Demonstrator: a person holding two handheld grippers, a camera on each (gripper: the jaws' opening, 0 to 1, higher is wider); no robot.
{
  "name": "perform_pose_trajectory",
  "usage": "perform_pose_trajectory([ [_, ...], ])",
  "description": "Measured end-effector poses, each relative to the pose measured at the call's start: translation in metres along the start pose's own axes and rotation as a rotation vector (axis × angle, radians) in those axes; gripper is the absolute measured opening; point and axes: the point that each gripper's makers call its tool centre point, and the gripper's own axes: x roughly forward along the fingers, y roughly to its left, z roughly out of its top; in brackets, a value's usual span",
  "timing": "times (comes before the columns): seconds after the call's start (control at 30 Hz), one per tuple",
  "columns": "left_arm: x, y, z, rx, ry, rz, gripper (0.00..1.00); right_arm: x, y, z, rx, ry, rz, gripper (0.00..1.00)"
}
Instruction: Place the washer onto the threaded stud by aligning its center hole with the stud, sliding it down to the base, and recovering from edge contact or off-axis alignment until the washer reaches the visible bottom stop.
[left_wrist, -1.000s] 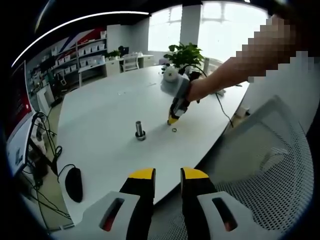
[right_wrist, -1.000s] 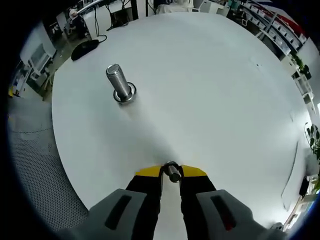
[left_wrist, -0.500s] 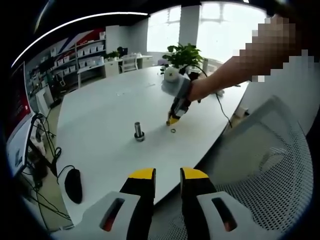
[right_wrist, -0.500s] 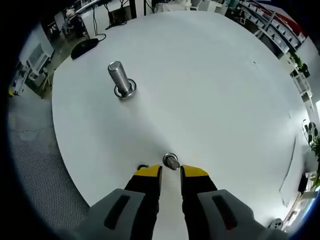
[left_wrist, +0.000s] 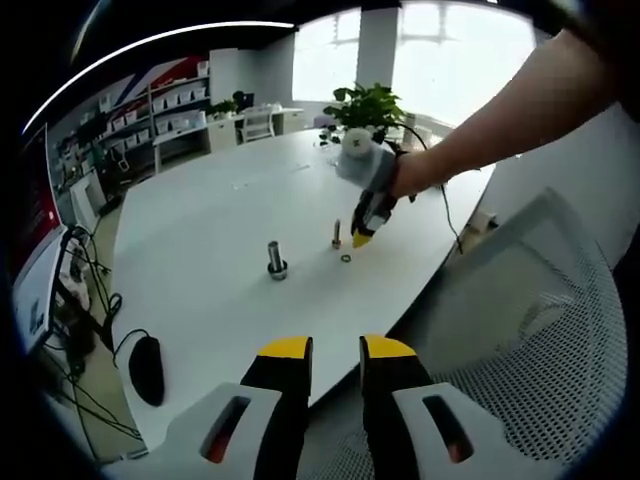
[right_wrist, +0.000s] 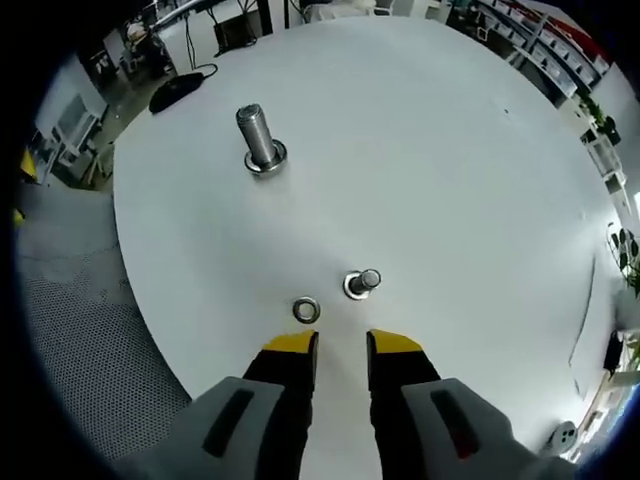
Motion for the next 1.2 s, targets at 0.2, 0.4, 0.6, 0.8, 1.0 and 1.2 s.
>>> perform_pose_trajectory([
  [0.2, 0.000, 0.002, -0.001, -0.008, 0.001, 0.011, 0.17, 0.009, 0.016, 0.007, 0.049, -0.026, 0.047, 0.23],
  [0.4, 0.000, 0.003, -0.002, -0.010, 0.005, 0.013, 0.17, 0.019, 0.010, 0.010, -0.005, -0.015, 0.039, 0.23],
  [0.6, 0.000, 0.004, -0.002, -0.015, 0.008, 0.021, 0.17, 0.031, 0.000, 0.011, -0.023, -0.003, 0.039, 0.22],
  [0.8, 0.000, 0.005, -0.003, -0.018, 0.013, 0.020, 0.17, 0.038, -0.005, 0.020, -0.024, -0.021, 0.062, 0.17],
  [1.0, 0.001, 0.005, -0.003, -0.014, 0.011, 0.015, 0.16, 0.031, 0.008, 0.012, -0.106, -0.002, 0.093, 0.17],
  [1.2, 0.001, 0.004, -0.004, -0.014, 0.016, 0.014, 0.16, 0.029, 0.007, 0.016, -0.156, -0.002, 0.090, 0.17],
])
